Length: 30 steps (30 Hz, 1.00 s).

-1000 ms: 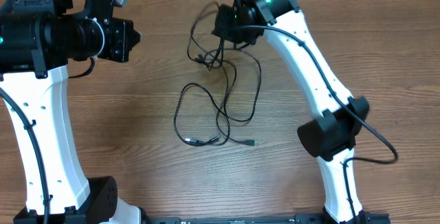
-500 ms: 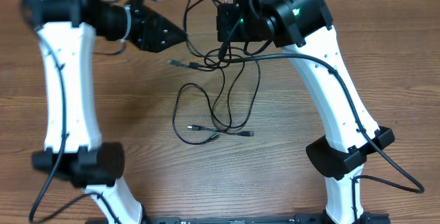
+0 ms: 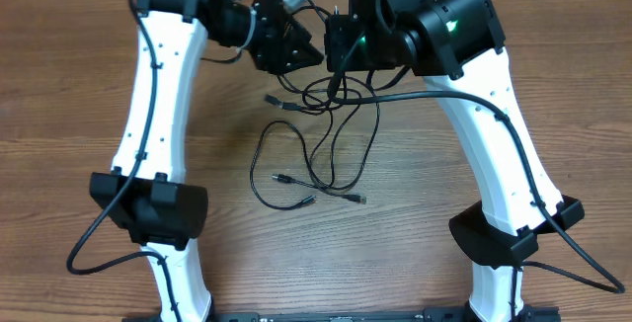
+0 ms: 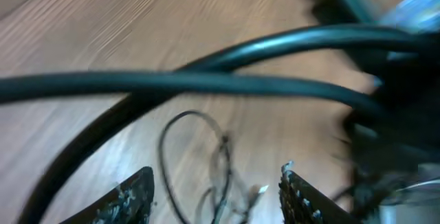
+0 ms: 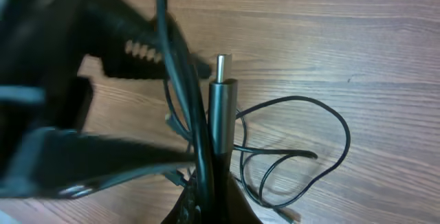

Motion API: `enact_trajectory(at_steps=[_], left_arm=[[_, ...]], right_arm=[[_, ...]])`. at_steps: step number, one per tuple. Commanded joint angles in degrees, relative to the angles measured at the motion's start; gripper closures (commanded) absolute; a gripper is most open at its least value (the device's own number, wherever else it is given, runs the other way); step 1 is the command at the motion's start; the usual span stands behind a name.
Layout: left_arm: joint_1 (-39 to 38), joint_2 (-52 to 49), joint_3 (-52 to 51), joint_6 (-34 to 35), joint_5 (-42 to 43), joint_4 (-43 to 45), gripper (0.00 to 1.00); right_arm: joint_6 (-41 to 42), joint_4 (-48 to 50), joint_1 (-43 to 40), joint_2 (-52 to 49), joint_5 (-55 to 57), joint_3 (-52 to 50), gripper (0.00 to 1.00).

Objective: Untangle cables

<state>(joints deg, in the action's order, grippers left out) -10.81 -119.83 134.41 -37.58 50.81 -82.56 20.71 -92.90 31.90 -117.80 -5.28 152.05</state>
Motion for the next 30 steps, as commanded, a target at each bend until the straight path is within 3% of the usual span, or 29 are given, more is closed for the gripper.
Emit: enact_trajectory(at_steps=[1, 20, 30], left_arm=[[-2.84, -0.04, 1.14, 2.01, -14.34, 1.44, 0.41], [-3.37, 12.92, 3.56, 3.08, -15.43, 1.01, 0.29], [-3.15, 7.85, 3.54, 2.86, -21.68, 3.21, 0.37]], right_arm=[[-1.49, 0.28, -0.09, 2.08, -0.68, 1.46, 0.96], [-1.27, 1.84, -1.18, 2.08, 0.94, 1.40, 0.96], [-2.21, -1.25, -0.74, 2.19, -2.91, 1.42, 0.96]])
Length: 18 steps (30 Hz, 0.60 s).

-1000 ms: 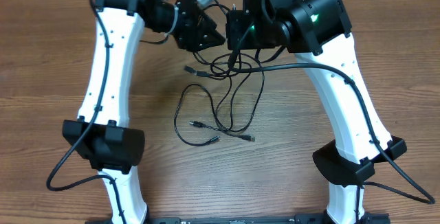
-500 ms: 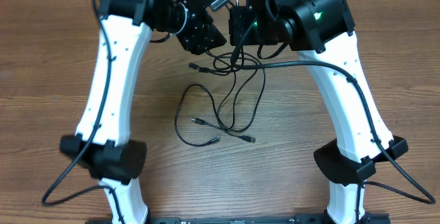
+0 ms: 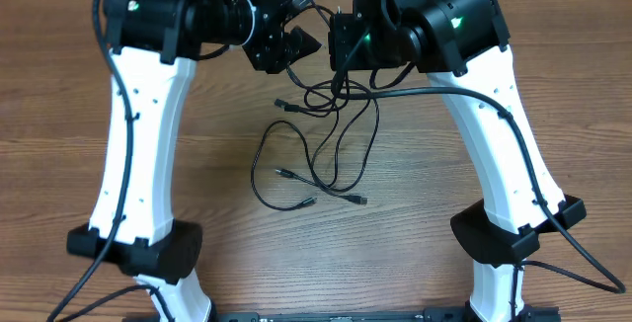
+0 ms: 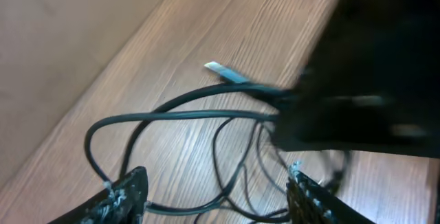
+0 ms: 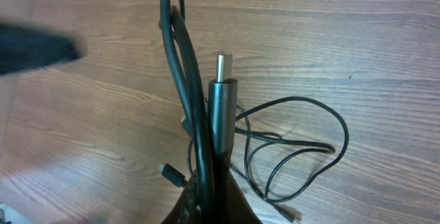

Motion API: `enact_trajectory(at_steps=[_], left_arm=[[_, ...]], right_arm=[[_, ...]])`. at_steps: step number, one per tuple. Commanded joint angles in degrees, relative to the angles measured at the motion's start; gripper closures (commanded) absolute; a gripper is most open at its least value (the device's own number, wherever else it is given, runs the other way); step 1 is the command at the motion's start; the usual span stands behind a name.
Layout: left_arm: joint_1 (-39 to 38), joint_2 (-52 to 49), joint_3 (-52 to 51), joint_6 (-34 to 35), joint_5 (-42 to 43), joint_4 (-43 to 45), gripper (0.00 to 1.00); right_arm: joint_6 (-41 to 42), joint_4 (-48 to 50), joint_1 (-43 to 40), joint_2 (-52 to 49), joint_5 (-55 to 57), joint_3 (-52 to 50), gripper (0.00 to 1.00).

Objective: Untangle cables

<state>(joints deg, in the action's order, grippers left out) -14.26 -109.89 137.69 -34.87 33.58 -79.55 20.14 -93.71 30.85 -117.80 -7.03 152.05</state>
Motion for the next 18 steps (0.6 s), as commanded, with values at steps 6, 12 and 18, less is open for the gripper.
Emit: enact_trajectory(at_steps=[6, 12, 18], left_arm=[[1.16, -2.29, 0.26, 0.13, -3.13, 0.48, 0.37], [1.11, -2.89, 0.26, 0.13, -3.10, 1.03, 0.38], [1.14, -3.41, 0.09, 0.13, -3.58, 0.79, 0.41]], right_arm=[[-1.60, -0.26, 0.33, 2.62, -1.64, 1.42, 0.96], [-2.03, -0.24, 0.31, 3.39, -6.10, 1.42, 0.96], [-2.25, 0.09, 0.26, 5.38, -5.92, 1.42, 0.96]])
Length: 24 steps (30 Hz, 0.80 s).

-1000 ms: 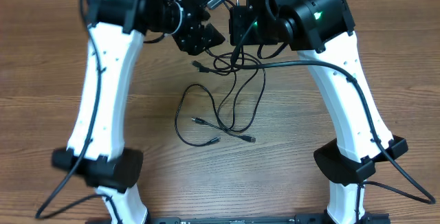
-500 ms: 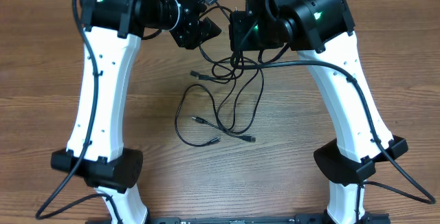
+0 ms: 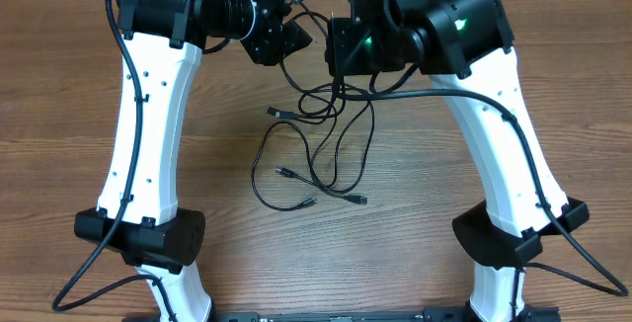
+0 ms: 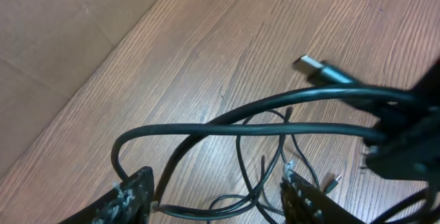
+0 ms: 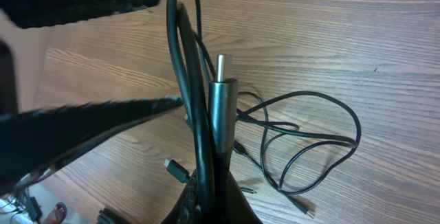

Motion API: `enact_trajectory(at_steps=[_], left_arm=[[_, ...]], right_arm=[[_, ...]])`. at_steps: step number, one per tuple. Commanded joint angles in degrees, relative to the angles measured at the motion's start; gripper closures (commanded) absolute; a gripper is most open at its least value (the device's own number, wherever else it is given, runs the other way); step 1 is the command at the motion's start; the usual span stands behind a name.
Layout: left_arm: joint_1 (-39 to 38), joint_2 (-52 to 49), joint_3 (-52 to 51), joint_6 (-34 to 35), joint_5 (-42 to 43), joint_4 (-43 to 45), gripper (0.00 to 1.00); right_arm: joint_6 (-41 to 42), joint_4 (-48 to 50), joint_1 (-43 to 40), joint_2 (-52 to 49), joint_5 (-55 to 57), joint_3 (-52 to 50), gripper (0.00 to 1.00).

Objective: Untangle cables

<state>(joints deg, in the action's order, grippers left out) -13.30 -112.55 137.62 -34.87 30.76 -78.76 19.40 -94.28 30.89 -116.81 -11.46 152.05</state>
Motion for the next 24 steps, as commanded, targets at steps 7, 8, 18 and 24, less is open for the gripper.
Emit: enact_trajectory(at_steps=[7, 8, 18, 24], left_arm=[[0.17, -0.74, 0.15, 0.13, -0.94, 0.07, 0.43], [0.17, -0.76, 0.15, 0.13, -0.92, 0.15, 0.43], [0.22, -1.55, 0.15, 0.44, 1.01, 1.05, 0.96], [3.41, 0.24, 0.20, 4.15, -5.62, -2.36, 0.96]], right_arm=[[-1.49, 0.66, 0.17, 7.10, -1.53, 1.42, 0.96], [-1.46, 0.48, 0.22, 7.39, -1.53, 1.42, 0.96], [-1.53, -1.79, 0.22, 8.76, -1.46, 1.42, 0.96], [-1.66, -1.81, -1.07, 8.76, 3.02, 1.42, 0.96]])
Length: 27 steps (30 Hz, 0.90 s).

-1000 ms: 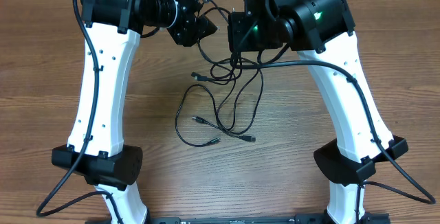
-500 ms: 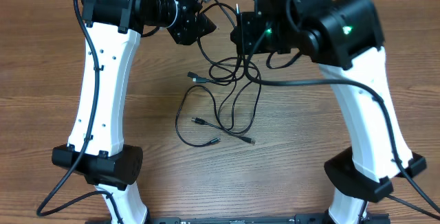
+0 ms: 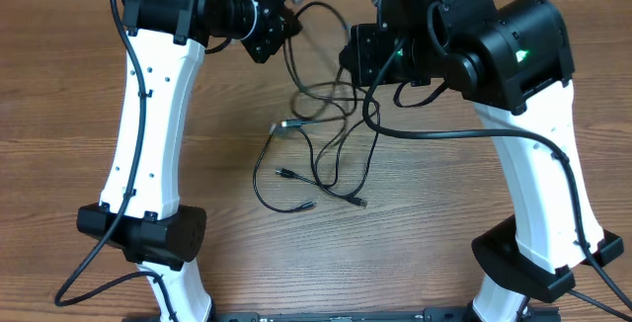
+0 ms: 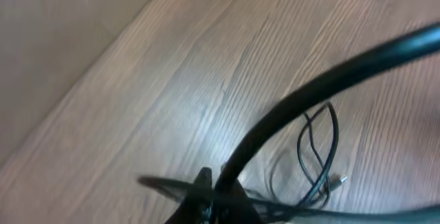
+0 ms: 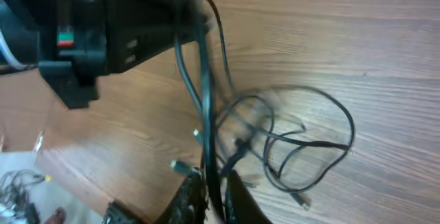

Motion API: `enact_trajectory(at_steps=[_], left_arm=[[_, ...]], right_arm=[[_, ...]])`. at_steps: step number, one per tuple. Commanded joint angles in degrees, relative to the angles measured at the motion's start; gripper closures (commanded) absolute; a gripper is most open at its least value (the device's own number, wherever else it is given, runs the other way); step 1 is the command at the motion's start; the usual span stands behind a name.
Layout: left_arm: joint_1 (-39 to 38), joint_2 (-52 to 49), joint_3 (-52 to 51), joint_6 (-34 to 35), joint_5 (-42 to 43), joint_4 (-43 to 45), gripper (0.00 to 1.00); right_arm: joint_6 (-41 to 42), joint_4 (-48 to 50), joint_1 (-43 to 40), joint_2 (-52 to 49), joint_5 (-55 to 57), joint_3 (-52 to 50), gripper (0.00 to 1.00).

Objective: Untangle cables

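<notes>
Several thin black cables lie tangled on the wooden table (image 3: 316,159), loose plugs at their ends. A thicker black cable (image 3: 321,8) arcs in the air between my two grippers at the back. My left gripper (image 3: 281,21) is shut on one end of that arc; in its own view the left gripper (image 4: 216,200) pinches the cable (image 4: 309,93) above the tangle (image 4: 313,148). My right gripper (image 3: 367,65) is shut on the same cable; close up, the right gripper (image 5: 212,196) clamps the cable (image 5: 203,93) over the tangle (image 5: 295,141).
The left arm's black wrist (image 5: 117,25) fills the upper left of the right wrist view, close to the held cable. A silver-tipped plug (image 3: 288,124) hangs or lies at the tangle's left edge. The arms' own cables droop beside the white links (image 3: 148,115).
My left gripper was open with the cable loop between its fingers; now it is shut on the cable. The right gripper has shifted right, still shut, and the metal plug above it no longer shows.
At first the right gripper held the cable with a metal plug sticking up, and the open left gripper was close beside it. The left gripper then stood open farther back, then open around the raised loop. Now both grippers hold the cable, which arcs between them.
</notes>
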<state>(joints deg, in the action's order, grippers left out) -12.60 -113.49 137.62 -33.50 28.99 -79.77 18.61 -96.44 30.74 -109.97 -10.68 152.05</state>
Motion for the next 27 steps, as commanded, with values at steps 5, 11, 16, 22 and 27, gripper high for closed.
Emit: enact_trajectory(at_steps=[5, 11, 16, 22, 27], left_arm=[[9.55, 4.79, 0.20, 7.41, -6.08, -6.16, 0.96], [17.35, 10.23, 0.20, 13.03, -5.31, -9.66, 0.96], [17.84, 12.00, 0.20, 23.37, -3.76, -9.16, 0.96], [16.50, 5.01, 0.15, 34.58, -10.03, -16.24, 0.96], [12.28, -0.17, -6.12, 37.18, -1.09, -17.05, 0.96]], right_arm=[[-0.87, 2.16, -4.24, 1.92, 3.61, 1.40, 0.96], [0.22, 4.85, -10.47, 1.51, 3.52, 1.33, 0.95], [1.31, 4.15, -10.75, -0.22, 0.83, 1.29, 0.05], [2.10, 2.58, -9.79, -4.24, -0.09, 1.27, 0.02], [2.16, 1.97, -9.75, -5.46, -0.98, 1.22, 0.03]])
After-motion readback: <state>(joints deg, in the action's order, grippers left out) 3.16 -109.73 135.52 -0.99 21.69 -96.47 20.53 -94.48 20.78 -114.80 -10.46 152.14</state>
